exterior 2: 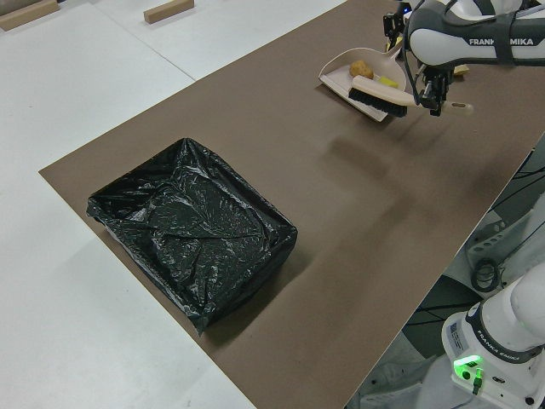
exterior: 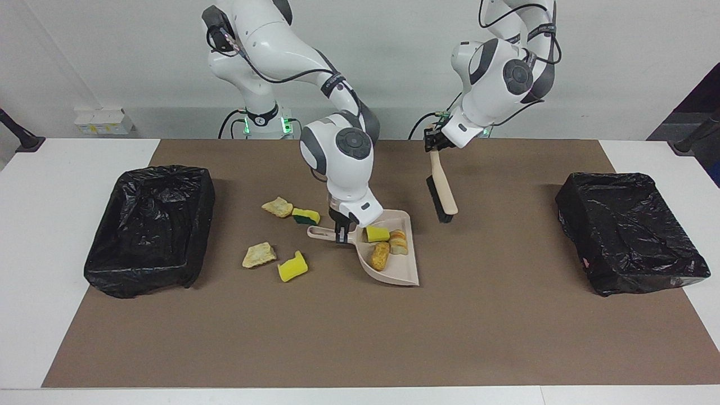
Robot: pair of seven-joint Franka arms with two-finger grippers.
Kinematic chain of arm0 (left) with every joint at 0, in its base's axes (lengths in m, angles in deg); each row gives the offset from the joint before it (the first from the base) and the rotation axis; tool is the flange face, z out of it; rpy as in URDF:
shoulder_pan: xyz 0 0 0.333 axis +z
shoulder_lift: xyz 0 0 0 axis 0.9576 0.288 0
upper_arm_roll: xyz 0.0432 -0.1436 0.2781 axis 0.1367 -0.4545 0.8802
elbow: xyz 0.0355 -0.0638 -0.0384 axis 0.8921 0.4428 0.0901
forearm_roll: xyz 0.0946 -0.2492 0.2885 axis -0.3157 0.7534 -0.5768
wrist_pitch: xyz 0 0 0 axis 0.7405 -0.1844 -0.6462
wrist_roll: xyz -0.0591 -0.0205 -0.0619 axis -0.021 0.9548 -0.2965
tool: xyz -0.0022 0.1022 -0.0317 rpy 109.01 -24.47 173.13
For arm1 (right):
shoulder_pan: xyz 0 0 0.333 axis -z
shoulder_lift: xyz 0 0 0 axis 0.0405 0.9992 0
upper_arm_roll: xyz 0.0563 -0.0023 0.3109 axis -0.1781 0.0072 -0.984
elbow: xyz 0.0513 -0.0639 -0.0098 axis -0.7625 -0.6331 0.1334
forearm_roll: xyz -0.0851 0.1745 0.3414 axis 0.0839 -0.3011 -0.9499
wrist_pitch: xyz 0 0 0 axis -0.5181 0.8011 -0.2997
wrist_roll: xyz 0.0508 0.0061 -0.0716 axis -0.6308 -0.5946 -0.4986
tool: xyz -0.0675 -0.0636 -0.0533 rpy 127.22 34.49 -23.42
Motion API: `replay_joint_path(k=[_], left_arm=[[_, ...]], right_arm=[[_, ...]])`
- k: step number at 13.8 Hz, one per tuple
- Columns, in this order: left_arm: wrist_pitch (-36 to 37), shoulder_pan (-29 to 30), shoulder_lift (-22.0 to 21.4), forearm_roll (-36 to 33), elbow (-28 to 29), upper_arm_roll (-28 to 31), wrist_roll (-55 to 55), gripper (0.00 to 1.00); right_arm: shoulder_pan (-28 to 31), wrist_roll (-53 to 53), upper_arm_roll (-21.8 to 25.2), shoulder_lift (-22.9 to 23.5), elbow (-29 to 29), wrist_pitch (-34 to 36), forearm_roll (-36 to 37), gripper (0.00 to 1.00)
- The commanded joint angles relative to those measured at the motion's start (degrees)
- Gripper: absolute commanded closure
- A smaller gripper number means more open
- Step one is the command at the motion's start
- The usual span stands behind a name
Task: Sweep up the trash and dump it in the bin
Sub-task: 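Carry the dustpan with the right gripper and tip it over the bin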
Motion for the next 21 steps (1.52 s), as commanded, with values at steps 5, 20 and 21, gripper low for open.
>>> replay_joint_path(k=[5,20,21], left_arm=[[-12.4,-1.4,-5.4,-3.3,10.4,-12.5,-14.1,1.00],[-24.3,-8.9,0.2,-0.7,18.2,-13.7,-9.1,1.00],[-24.6,-8.8,0.2,-0.6,18.3,-13.7,-9.0,1.00]], right_arm=[[12.7,-14.2,-0.5,-16.1,-10.2,1.4,-6.9,1.00],[52.6,-63.5,0.2,-26.1,-19.6,-0.9,-10.0,1.00],[53.0,-62.9,0.2,-25.8,-19.6,-2.8,-6.4,1.00]])
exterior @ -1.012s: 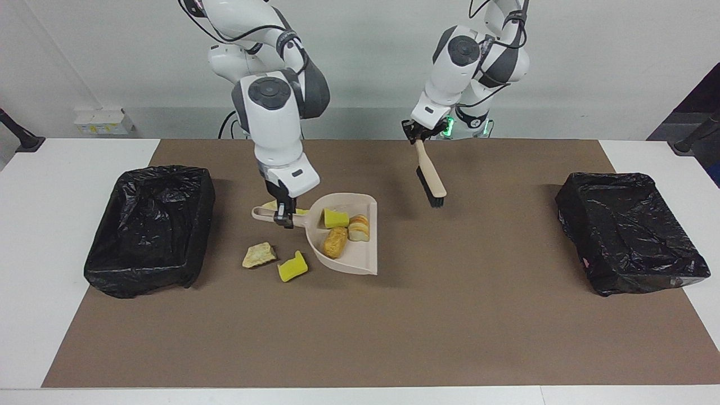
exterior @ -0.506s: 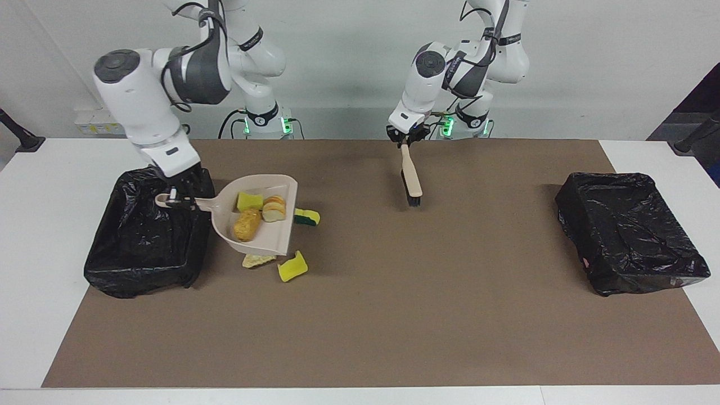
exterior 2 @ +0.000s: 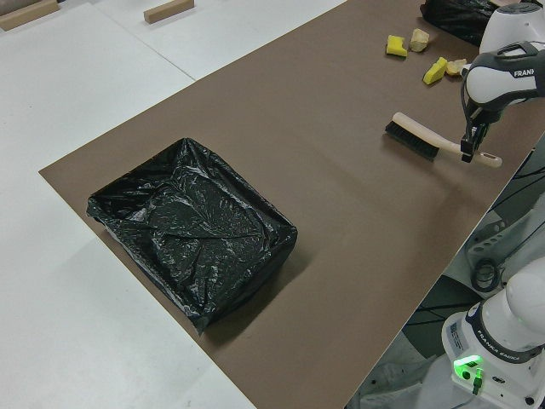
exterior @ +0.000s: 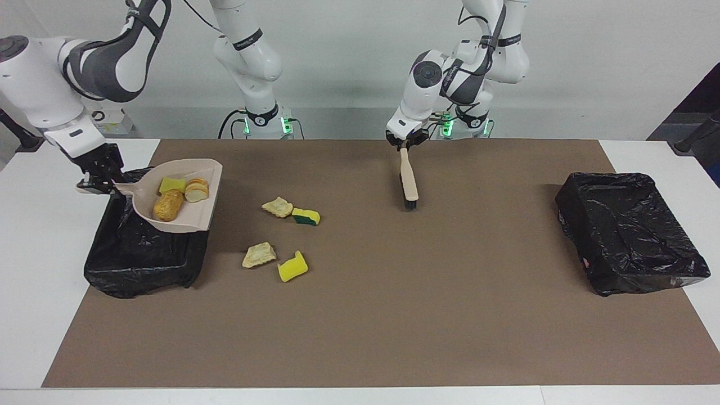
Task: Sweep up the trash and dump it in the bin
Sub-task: 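Carry the dustpan with the right gripper and tip it over the bin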
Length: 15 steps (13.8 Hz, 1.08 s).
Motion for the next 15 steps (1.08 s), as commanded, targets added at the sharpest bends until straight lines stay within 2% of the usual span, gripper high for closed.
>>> replay_joint_path(k=[1,2,3,4,5,6,7,8,9,10,15], left_arm=[[-1.9,-0.9,-0.2,0.9,1.1,0.9,0.9,0.97],[-1.9,-0.9,0.4,0.9,1.1,0.9,0.9,0.95],[-1.9,-0.8,0.6,0.9,1.1,0.9,0.9,0.88],[-1.9,-0.8,0.6,0.9,1.0,0.9,1.1,0.77],[-2.0,-0.7,0.7,0.9,1.0,0.9,1.5,0.73],[-1.9,-0.5,0.7,0.9,1.0,0.9,2.1,0.62],[-1.6,0.0,1.0,0.9,0.6,1.0,3.6,0.40],[-1.1,0.9,1.6,0.8,0.0,1.0,5.2,0.05],[-1.1,1.8,2.0,0.8,-0.6,1.2,5.7,0.00],[-0.8,3.6,1.9,0.6,-1.4,1.3,5.6,0.00],[8.0,17.0,1.3,-5.5,-10.0,1.4,10.0,0.00]], right_arm=[[1.0,0.6,-0.8,-1.1,-2.4,-5.7,7.4,1.00],[1.0,1.9,-0.8,-0.3,-2.4,-7.6,10.6,1.00],[0.8,3.1,-0.9,0.6,-2.4,-8.9,14.4,1.00],[0.1,5.9,-0.9,0.9,-2.5,-10.1,18.1,1.00],[-0.9,9.6,-1.0,1.2,-2.5,-10.3,22.5,1.00],[-3.1,13.6,-1.0,1.4,-2.5,-10.3,26.7,1.00],[-5.3,18.4,-1.0,1.4,-2.5,-9.7,30.8,1.00],[-7.5,25.3,-1.0,1.2,-2.6,-8.1,35.2,1.00],[-9.6,31.2,-1.0,1.1,-2.7,-4.6,39.9,1.00],[-10.7,33.6,-1.1,1.0,-2.7,-2.6,43.0,1.00],[-15.5,34.8,-1.0,0.7,-2.1,1.9,53.9,1.00]])
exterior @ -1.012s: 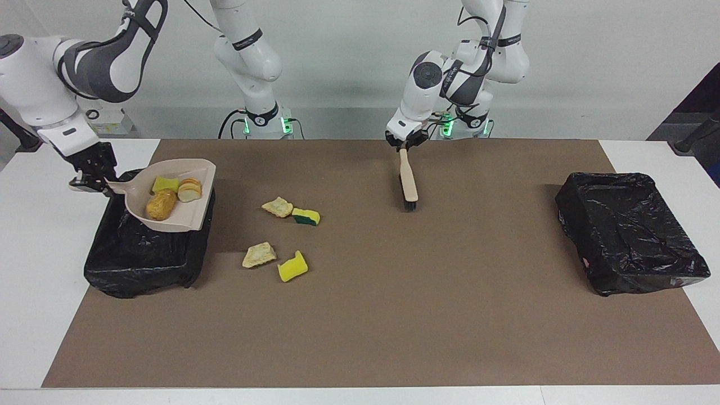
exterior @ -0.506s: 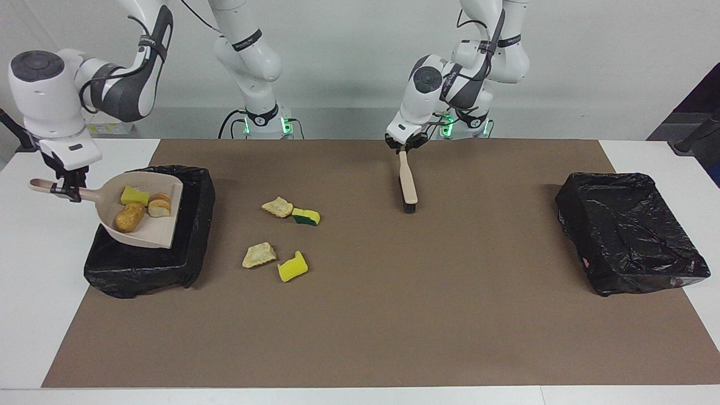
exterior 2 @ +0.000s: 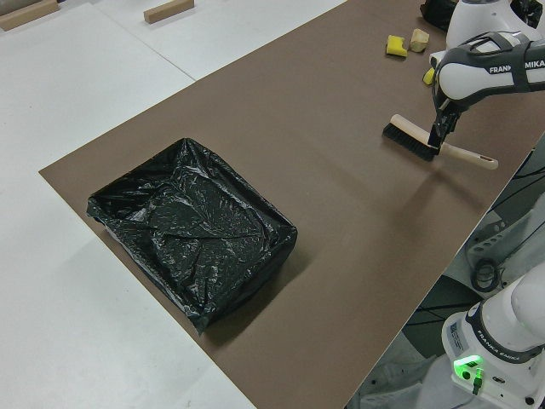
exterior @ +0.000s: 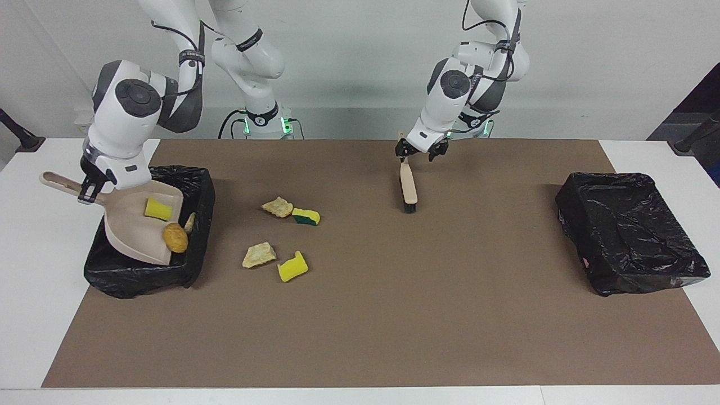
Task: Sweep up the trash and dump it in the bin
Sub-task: 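Lift the emptied dustpan away from the bin with the right gripper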
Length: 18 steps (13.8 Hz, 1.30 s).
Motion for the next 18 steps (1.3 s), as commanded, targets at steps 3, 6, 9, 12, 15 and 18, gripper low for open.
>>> replay_joint_path(k=[3,6,9,12,15,18], left_arm=[[9.5,14.5,-0.3,-3.4,-7.2,-0.3,12.7,0.00],[13.6,20.1,0.4,-8.1,-12.6,-0.3,16.2,0.00],[20.7,22.2,2.6,-12.5,-20.1,-0.3,16.2,0.00],[25.8,24.9,5.3,-14.1,-27.6,-0.3,16.4,0.00],[26.9,27.3,6.1,-14.1,-31.1,-0.3,17.6,0.00],[28.6,27.5,8.8,-14.2,-36.1,-0.2,18.3,0.00]], right_arm=[[-4.9,7.0,0.1,-1.5,0.3,9.2,9.1,1.00],[-6.5,7.1,0.1,-2.2,0.3,10.9,12.6,1.00],[-8.7,7.6,0.0,-3.1,-0.4,14.2,16.9,1.00],[-10.0,7.8,0.1,-3.1,-0.1,15.4,18.6,1.00],[-10.0,7.7,-0.1,-3.0,1.9,15.5,17.8,1.00],[-9.2,6.9,0.0,-3.5,4.4,15.6,12.1,1.00]])
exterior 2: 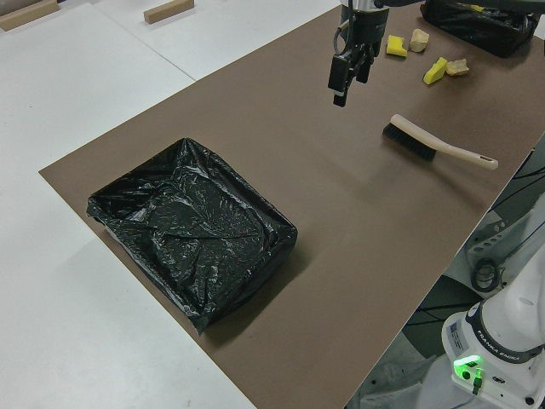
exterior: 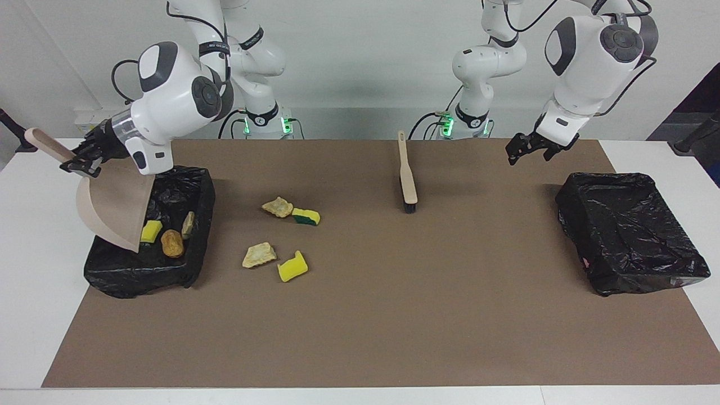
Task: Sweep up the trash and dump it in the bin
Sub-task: 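Lift the emptied dustpan away from the bin with the right gripper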
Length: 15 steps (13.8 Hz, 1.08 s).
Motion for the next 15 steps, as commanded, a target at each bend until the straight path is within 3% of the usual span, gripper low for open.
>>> replay_joint_path(k=[1,5,6,7,9,12,15], left_arm=[[3.3,0.5,4.2,-1.2,-6.6,-0.7,0.9,0.00],[3.4,0.5,5.6,-1.5,-8.3,-0.7,2.0,0.00],[3.7,-0.6,5.9,-1.5,-9.6,-0.5,1.9,0.00],[4.6,-2.9,5.9,-1.8,-10.0,2.4,2.0,0.00],[4.6,-10.1,5.0,-1.7,-8.4,10.4,2.4,0.00],[4.0,-10.7,3.7,-1.6,-6.5,10.6,2.1,0.00],[3.6,-10.8,2.3,-0.5,-7.6,11.5,2.2,0.00]], right_arm=[[0.5,0.2,-0.1,-1.3,2.0,1.0,-5.3,1.00],[-0.2,3.8,-0.3,-1.7,4.2,1.0,-15.7,1.00],[0.3,6.6,-0.4,-1.4,4.2,0.7,-22.9,1.00],[0.4,8.9,-0.2,-1.4,4.1,0.2,-29.0,1.00],[-0.8,14.3,-0.6,-1.3,4.1,-0.3,-31.8,1.00],[-5.8,29.9,-1.2,-0.2,4.3,-1.2,-39.7,1.00],[-12.0,45.7,-1.2,4.0,7.6,-3.6,-44.6,1.00]])
